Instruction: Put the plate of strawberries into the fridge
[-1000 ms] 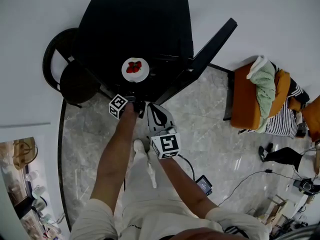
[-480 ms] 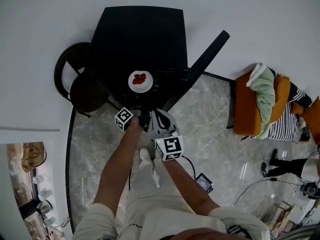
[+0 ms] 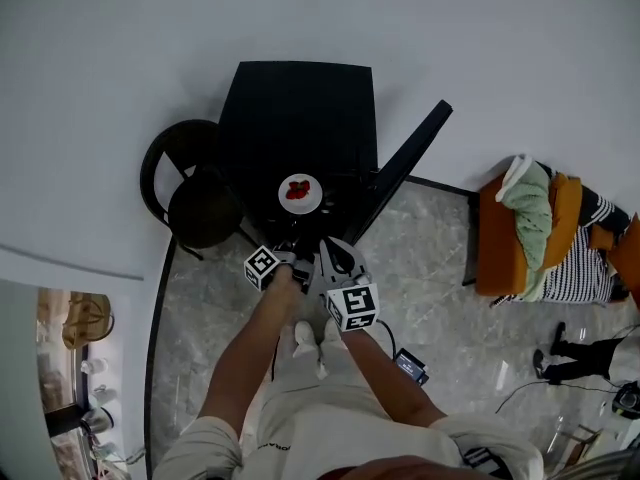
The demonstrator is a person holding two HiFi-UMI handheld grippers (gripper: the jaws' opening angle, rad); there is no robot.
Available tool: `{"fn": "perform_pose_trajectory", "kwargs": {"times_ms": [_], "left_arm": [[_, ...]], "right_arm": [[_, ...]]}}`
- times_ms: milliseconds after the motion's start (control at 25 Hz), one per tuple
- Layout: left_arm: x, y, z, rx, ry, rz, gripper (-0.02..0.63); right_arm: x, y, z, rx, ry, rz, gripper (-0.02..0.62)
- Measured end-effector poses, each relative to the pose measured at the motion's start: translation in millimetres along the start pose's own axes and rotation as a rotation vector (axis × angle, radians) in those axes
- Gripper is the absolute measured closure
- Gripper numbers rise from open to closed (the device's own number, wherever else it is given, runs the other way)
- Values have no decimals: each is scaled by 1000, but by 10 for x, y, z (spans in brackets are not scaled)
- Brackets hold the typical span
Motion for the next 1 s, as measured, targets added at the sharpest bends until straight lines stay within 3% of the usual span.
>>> {"fn": "perform_pose_trajectory", "kwargs": {"times_ms": [560, 800, 1000], "left_arm": [[-328, -663, 945, 87, -65, -127, 606], [-463, -815, 1289, 140, -97, -149, 606], [-548, -908, 1429, 124, -129, -132, 606]], "right_arm": [[-303, 557, 63, 57, 12, 5, 583], [-338, 759, 79, 53, 29, 33, 583], [-360, 852, 114, 37, 31, 47, 583]]}}
Point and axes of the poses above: the fingertips, and each gripper's own axes: x forward along the fingers, z to its right, y out of its top, the point moved 5 cm from there along -x, backward along the fingers, and after that the axes turned 13 degrees about -x, right-handed, at the moved point
